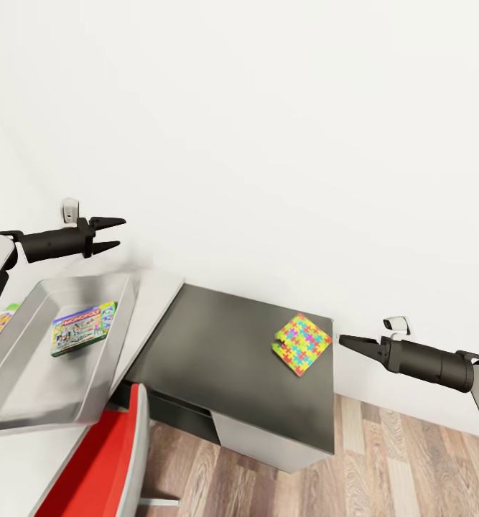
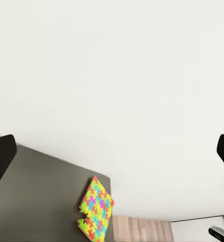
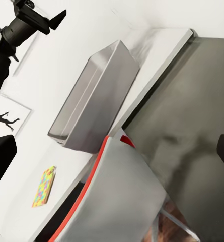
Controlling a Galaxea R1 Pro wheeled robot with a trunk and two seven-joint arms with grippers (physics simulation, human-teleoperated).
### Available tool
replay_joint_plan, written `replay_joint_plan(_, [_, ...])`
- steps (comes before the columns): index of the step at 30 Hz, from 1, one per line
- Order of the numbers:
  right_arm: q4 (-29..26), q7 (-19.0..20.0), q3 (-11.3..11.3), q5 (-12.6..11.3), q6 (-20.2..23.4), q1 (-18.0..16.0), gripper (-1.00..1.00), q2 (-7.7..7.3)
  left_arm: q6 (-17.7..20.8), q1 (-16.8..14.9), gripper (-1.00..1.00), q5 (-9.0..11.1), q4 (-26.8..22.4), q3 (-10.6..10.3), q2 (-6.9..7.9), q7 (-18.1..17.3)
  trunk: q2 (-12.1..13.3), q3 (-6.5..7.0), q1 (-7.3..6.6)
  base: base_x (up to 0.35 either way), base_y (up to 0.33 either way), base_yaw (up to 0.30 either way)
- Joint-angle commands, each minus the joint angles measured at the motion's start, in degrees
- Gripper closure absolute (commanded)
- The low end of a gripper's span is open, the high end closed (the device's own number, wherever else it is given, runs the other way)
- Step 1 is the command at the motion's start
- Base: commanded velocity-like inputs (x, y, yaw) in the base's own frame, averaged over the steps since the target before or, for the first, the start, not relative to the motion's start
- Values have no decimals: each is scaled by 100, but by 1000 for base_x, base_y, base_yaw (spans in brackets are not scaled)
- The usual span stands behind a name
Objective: Put all the toys in the child's room - the three board games (two on the bed and one on the table), the two jigsaw puzzles on the table, and the tennis ball on the table - inside the toy box on the table in the child's room.
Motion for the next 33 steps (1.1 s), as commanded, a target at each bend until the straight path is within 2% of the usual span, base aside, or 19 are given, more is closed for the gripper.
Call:
replay_joint_plan(1, [0, 23, -1, 12, 20, -6, -100, 0, -1, -6, -100, -40, 4, -11, 5, -55, -10, -1, 3, -30, -7, -167])
replay_joint_plan(18, [0, 15, -8, 17, 20, -15, -100, 1, -3, -5, -100, -34, 3, -1, -26, -55, -10, 149, 3, -9, -2, -167])
replay_joint_plan(24, [6, 3, -48, 32, 20, -24, -100, -7, -3, -5, -100, -60, -124, -12, -304, -4, -10, 202, 3, -1, 0, -170])
replay_joint_plan(25, [6, 3, -48, 32, 20, -24, -100, -7, -3, -5, -100, -60, -124, -12, -304, -4, -10, 211, 3, 0, 0, -172])
replay_joint_plan(32, [15, -25, -67, 37, 20, -42, -100, -16, -2, -5, -100, -56, -275, -3, -636, 360, -10, 272, 3, 0, 0, -174])
replay_joint_plan(33, [15, -25, -67, 37, 20, -42, -100, -16, -2, -5, -100, -56, -275, -3, -636, 360, -10, 281, 3, 0, 0, -175])
